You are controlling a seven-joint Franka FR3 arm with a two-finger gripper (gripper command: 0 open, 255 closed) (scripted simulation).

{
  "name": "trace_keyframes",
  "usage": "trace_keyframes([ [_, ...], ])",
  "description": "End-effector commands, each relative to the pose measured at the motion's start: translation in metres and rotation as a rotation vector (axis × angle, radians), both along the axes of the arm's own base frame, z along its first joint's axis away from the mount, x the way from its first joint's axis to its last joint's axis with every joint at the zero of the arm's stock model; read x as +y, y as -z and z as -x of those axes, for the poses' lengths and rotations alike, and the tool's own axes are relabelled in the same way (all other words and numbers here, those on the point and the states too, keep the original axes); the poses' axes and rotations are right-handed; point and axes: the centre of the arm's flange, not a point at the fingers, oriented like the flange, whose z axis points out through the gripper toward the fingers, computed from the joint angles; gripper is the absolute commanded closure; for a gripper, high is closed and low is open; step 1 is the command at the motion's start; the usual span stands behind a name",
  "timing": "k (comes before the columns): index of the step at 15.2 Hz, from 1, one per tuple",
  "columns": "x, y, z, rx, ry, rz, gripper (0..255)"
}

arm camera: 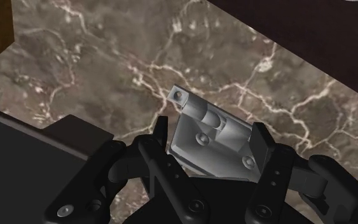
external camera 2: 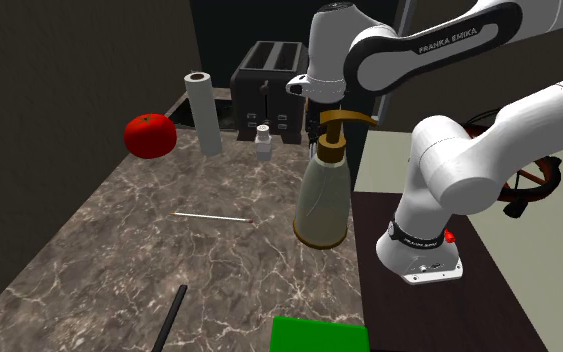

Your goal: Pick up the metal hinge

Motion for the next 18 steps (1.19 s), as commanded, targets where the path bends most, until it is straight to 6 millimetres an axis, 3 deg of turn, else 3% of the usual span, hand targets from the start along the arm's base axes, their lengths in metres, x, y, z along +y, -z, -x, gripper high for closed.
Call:
trace_keyframes([
  [1, 0.000, 0.001, 0.001, 0.002, 0.000, 0.000, 255],
  [16, 0.000, -0.078, 0.001, 0.002, 0.000, 0.000, 255],
  [18, 0.000, -0.079, 0.001, 0.002, 0.000, 0.000, 255],
])
